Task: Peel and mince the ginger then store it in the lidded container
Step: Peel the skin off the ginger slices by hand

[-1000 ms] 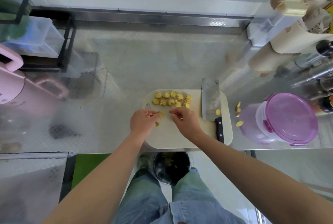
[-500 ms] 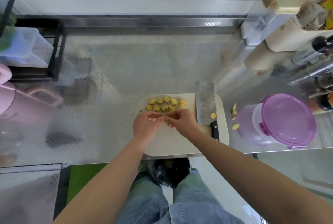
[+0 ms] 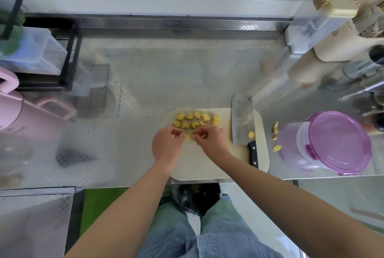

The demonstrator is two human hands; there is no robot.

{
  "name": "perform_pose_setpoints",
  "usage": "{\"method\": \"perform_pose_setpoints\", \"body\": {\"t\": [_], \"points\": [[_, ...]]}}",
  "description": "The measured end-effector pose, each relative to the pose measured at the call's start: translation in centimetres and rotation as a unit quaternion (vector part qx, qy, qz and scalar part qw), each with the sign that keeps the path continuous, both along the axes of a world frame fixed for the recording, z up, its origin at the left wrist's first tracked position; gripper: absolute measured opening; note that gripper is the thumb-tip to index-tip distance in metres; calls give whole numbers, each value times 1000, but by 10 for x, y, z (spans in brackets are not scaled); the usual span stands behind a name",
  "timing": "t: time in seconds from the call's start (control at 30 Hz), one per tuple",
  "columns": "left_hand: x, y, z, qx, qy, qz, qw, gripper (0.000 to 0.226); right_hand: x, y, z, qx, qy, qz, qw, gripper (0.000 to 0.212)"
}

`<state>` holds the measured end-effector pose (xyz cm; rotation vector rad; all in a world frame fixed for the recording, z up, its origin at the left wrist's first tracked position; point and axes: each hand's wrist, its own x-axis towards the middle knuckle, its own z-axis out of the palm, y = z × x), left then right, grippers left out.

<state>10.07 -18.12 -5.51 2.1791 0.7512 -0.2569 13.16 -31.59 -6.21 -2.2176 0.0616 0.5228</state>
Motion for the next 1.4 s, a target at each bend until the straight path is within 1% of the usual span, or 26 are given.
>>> {"method": "perform_pose_setpoints", "body": {"t": [0.1, 0.27, 0.4, 0.47, 0.57, 0.6, 0.67, 0.8, 0.9, 0.97, 1.1, 1.23, 1.4], "points": [[-2, 1, 4, 27, -16, 3, 999, 8, 4, -16, 5, -6, -18, -7, 1000, 7], [0, -8, 10, 89, -66, -16, 994, 10, 7, -53, 10, -37, -51, -54, 997, 12], [10, -23, 14, 104, -97, -66, 988, 7, 13, -80, 16, -106, -76, -99, 986, 7], [17, -31, 13, 115, -109, -105, 982, 8, 17, -90, 16, -162, -72, -99, 979, 20], [32, -45, 9, 138, -128, -163, 969, 9, 20, -100, 16, -266, 5, -60, 962, 50], [38, -50, 8, 148, -135, -183, 963, 9, 20, -103, 15, -285, 30, -50, 957, 59], [50, -58, 4, 183, -136, -226, 947, 12, 19, -109, 16, -276, 62, -41, 958, 64], [69, -65, -1, 267, -96, -302, 910, 19, 20, -118, 17, -239, 72, -25, 968, 50], [76, -67, -2, 302, -54, -338, 890, 22, 22, -122, 18, -226, 67, -20, 972, 48], [78, -67, -2, 310, -41, -351, 883, 23, 22, -124, 16, -215, 69, -24, 974, 49], [79, -67, 1, 297, -33, -354, 886, 24, 23, -126, 14, -200, 63, -29, 977, 51], [81, -69, 4, 293, -29, -347, 891, 24, 24, -127, 14, -206, 55, -17, 977, 52], [84, -73, 6, 282, -19, -344, 895, 18, 26, -127, 13, -222, 57, -3, 973, 54]]}}
